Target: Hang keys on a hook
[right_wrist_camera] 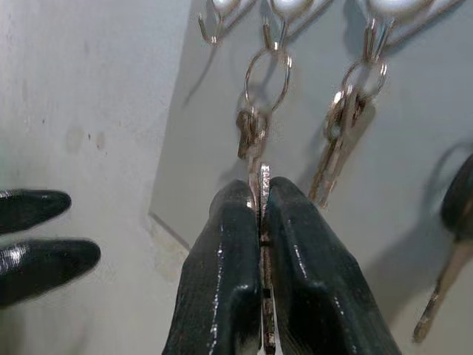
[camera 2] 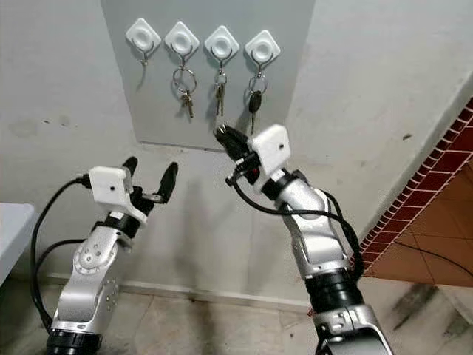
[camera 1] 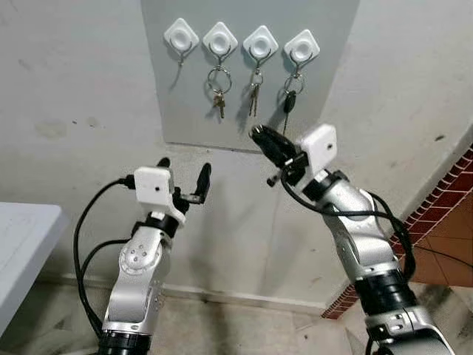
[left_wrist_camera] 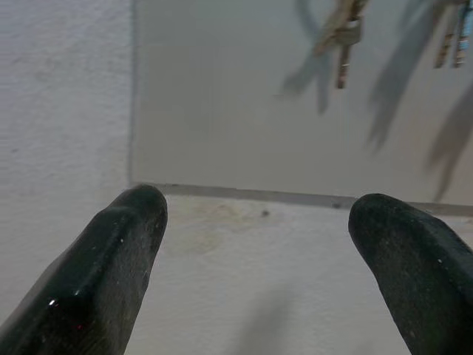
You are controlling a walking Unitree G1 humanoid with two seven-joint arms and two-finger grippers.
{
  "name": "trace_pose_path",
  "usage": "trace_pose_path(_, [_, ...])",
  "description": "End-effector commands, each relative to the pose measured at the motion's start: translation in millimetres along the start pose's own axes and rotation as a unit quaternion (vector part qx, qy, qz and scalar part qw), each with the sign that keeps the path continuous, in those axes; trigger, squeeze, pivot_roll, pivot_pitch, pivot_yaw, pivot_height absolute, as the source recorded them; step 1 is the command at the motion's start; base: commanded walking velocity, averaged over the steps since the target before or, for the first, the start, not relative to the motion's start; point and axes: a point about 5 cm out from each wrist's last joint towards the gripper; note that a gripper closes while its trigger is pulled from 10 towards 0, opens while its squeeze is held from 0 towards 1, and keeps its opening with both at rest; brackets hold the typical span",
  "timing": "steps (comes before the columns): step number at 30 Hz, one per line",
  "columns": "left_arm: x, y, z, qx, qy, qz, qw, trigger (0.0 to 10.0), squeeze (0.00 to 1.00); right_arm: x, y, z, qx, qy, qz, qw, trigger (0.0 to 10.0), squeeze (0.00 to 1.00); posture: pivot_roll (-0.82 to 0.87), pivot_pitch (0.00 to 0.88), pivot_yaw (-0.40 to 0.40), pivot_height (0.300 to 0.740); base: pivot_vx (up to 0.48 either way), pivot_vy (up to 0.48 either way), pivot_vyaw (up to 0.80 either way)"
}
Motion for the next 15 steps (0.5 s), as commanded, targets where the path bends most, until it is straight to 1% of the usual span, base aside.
trace_pose_path(1, [-0.6,-1.2,-1.4,-0.006,-0.005,0.002,1.0,10.0,0.0,2.8,-3.2,-3.2,-0.002,0.007,-0.007,1.0,10.0,0.0,0.01,0.023,-0.074,0.74,0.0,0.0,0.0])
trace_pose_path(3, [-1.0,-5.1,-7.4,-0.016,-0.022,0.016,0.999,10.0,0.0,6.9,-16.9,-12.8,-0.012,0.02,-0.043,0.999,10.0,0.0,0.01,0.021,-0.075,0.74,0.0,0.0,0.0])
trace_pose_path(4, [-1.0,-5.1,-7.4,-0.016,-0.022,0.016,0.999,10.0,0.0,6.9,-16.9,-12.8,-0.012,0.02,-0.043,0.999,10.0,0.0,0.01,0.021,-0.075,0.74,0.0,0.0,0.0])
trace_pose_path(6, [-0.9,-7.1,-10.4,-0.02,-0.033,0.021,0.999,10.0,0.0,9.3,-24.6,-16.3,-0.016,0.024,-0.065,0.997,10.0,0.0,0.01,0.02,-0.072,0.74,0.0,0.0,0.0])
trace_pose_path(7, [-0.8,-8.2,-12.3,-0.022,-0.038,0.024,0.999,10.0,0.0,11.8,-31.2,-18.8,-0.019,0.029,-0.086,0.996,10.0,0.0,0.01,0.022,-0.07,0.74,0.0,0.0,0.0])
trace_pose_path(8, [-1.0,-9.3,-14.1,-0.023,-0.043,0.028,0.998,10.0,0.0,14.7,-38.1,-21.1,-0.022,0.032,-0.107,0.994,10.0,0.0,0.0,0.021,-0.069,0.74,0.0,0.0,0.0])
trace_pose_path(9, [-1.2,-10.6,-16.8,-0.026,-0.053,0.033,0.998,10.0,0.0,19.2,-48.7,-24.3,-0.026,0.038,-0.14,0.989,10.0,0.0,0.0,0.019,-0.065,0.74,0.0,0.0,0.0])
trace_pose_path(10, [-1.1,-11.3,-18.3,-0.027,-0.053,0.034,0.998,10.0,0.0,22.0,-56.5,-26.0,-0.03,0.038,-0.158,0.986,10.0,0.0,0.0,0.018,-0.062,0.74,0.0,0.0,0.0])
trace_pose_path(12, [-1.4,-12.4,-19.9,-0.028,-0.051,0.034,0.998,10.0,0.0,26.5,-69.0,-28.8,-0.036,0.036,-0.187,0.981,10.0,0.0,-0.01,0.016,-0.059,0.74,0.0,0.0,0.0])
trace_pose_path(13, [-1.4,-12.4,-19.9,-0.028,-0.051,0.034,0.998,10.0,0.0,26.5,-69.0,-28.8,-0.036,0.036,-0.187,0.981,10.0,0.0,-0.01,0.016,-0.059,0.74,0.0,0.0,0.0])
trace_pose_path(15, [-1.9,-15.0,-25.9,-0.035,-0.059,0.038,0.997,10.0,0.0,33.2,-87.9,-33.3,-0.045,0.037,-0.23,0.971,10.0,0.0,-0.01,0.01,-0.051,0.74,0.0,0.0,0.0])
Point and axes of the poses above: a point about 5 cm out from each wrist's last joint towards the gripper, its own y axis pointing out of the wrist towards the gripper, its own z axis along the axis of the wrist's last joint, x = y × z, and after that the axes turned 4 degrees about y, right-handed
